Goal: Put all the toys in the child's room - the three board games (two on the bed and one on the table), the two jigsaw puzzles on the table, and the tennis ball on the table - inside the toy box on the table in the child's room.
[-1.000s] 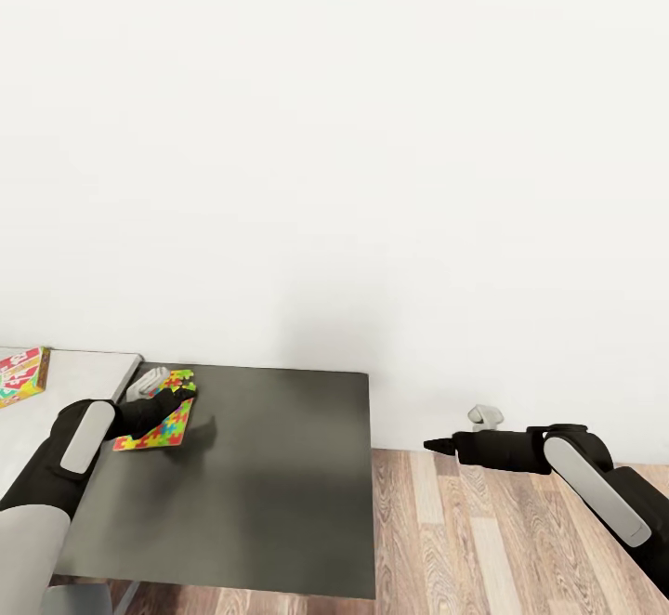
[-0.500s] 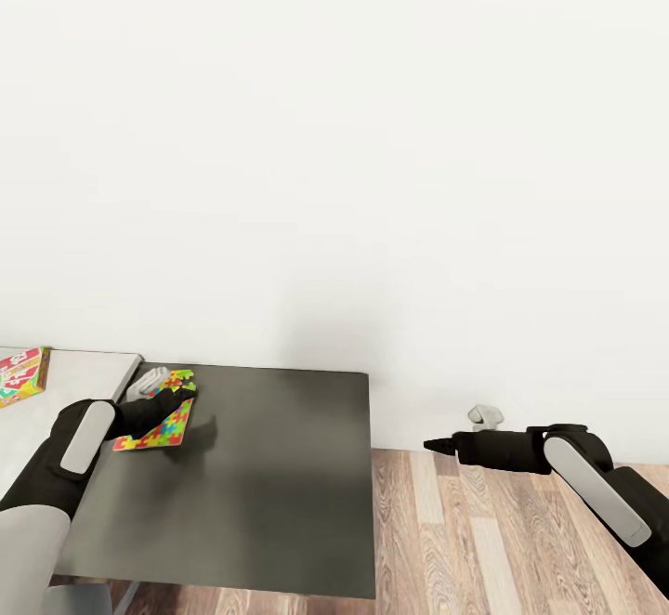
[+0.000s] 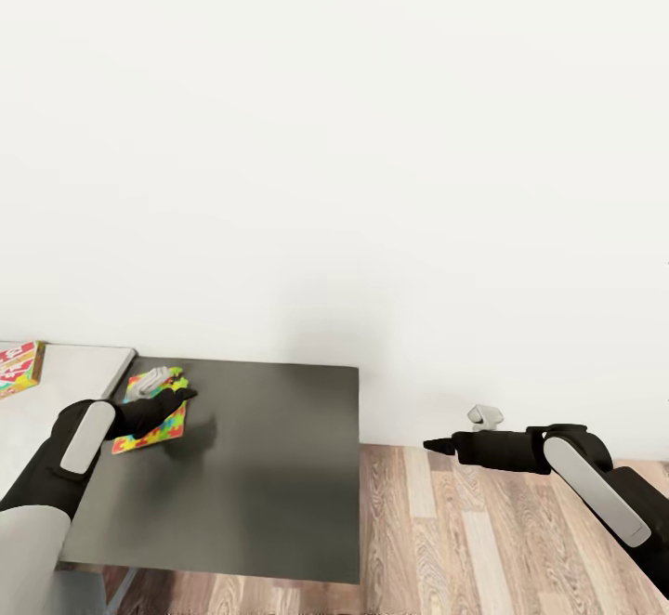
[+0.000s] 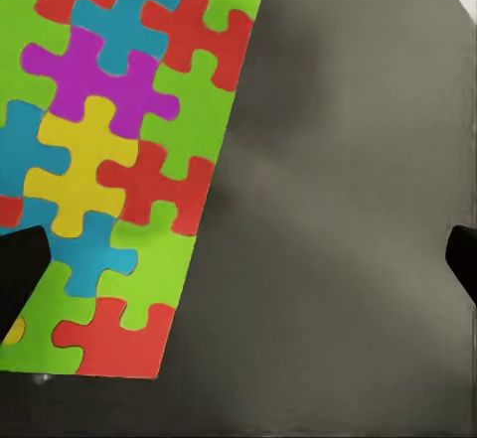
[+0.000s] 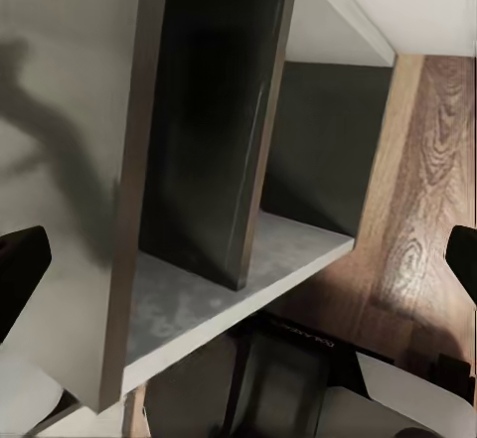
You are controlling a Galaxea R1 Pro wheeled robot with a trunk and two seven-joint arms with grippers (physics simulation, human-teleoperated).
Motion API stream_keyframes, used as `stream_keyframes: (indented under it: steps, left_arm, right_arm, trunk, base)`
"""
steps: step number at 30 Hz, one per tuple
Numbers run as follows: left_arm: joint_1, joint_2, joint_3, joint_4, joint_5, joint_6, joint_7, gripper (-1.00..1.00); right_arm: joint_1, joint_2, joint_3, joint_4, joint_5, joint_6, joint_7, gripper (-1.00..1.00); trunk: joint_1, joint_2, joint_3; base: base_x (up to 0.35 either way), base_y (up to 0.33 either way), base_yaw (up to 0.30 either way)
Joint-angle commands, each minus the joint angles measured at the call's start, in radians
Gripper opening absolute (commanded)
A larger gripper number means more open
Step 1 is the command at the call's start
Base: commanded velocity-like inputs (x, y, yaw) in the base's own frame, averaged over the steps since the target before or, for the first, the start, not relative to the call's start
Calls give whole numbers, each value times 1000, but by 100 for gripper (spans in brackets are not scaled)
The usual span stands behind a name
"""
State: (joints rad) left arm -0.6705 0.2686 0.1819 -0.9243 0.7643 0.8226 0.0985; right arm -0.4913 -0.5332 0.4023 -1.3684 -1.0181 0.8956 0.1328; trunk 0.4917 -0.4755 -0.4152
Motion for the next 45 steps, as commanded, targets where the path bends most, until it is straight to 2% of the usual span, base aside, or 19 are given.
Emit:
stream_keyframes:
  steps: [1, 26, 45]
  left_arm:
    - [0, 0, 1, 27, 9, 6, 11, 100]
    - [2, 0, 1, 18, 9, 6, 11, 100]
    - [2, 0, 1, 18, 9, 6, 12, 100]
  right_arm:
    - [-1, -1, 1, 0, 9, 2, 8, 100]
    - [-1, -2, 1, 0, 9, 2, 8, 100]
    - [-1, -2, 1, 0, 9, 2, 8, 100]
  trunk:
    - [0, -1, -2]
    - [0, -1, -2]
    - [0, -1, -8]
  base:
    - [-79, -124, 0]
    - [-15, -23, -2]
    - [0, 0, -115]
